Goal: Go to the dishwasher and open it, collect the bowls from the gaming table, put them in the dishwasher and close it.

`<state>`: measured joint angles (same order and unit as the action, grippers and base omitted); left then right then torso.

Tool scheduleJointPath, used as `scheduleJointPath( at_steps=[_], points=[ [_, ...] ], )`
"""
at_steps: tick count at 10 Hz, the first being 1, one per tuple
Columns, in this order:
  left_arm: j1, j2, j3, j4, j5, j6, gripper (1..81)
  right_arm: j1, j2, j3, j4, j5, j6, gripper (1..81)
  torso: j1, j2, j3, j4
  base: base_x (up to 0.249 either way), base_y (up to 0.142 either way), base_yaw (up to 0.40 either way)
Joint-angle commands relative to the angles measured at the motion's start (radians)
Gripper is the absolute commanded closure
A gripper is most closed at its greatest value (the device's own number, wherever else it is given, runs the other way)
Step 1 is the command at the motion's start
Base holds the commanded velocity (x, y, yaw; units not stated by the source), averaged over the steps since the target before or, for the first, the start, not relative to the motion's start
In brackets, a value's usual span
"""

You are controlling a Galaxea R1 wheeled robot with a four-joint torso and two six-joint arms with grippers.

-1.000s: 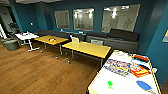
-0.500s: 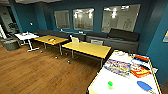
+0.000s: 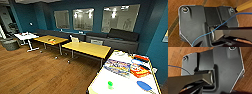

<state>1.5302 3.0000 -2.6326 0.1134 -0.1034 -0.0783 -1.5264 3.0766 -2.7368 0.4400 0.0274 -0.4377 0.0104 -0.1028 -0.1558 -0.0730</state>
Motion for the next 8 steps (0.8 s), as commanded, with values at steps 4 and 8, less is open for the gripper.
scheduleJointPath(
  at_steps=[4,8],
  points=[
    [-0.037,-0.001,0.002,0.009,0.057,0.006,1.0,0.041,-0.002,0.0,-0.009,-0.063,-0.006,1.0,0.0,0.0,0.0,0.0,0.0,0.0,-0.293],
    [-0.037,0.001,0.002,0.009,0.057,0.006,1.0,0.04,-0.002,0.002,-0.009,-0.063,-0.006,1.0,0.0,0.0,0.0,0.0,0.0,0.0,-0.382]
  ],
)
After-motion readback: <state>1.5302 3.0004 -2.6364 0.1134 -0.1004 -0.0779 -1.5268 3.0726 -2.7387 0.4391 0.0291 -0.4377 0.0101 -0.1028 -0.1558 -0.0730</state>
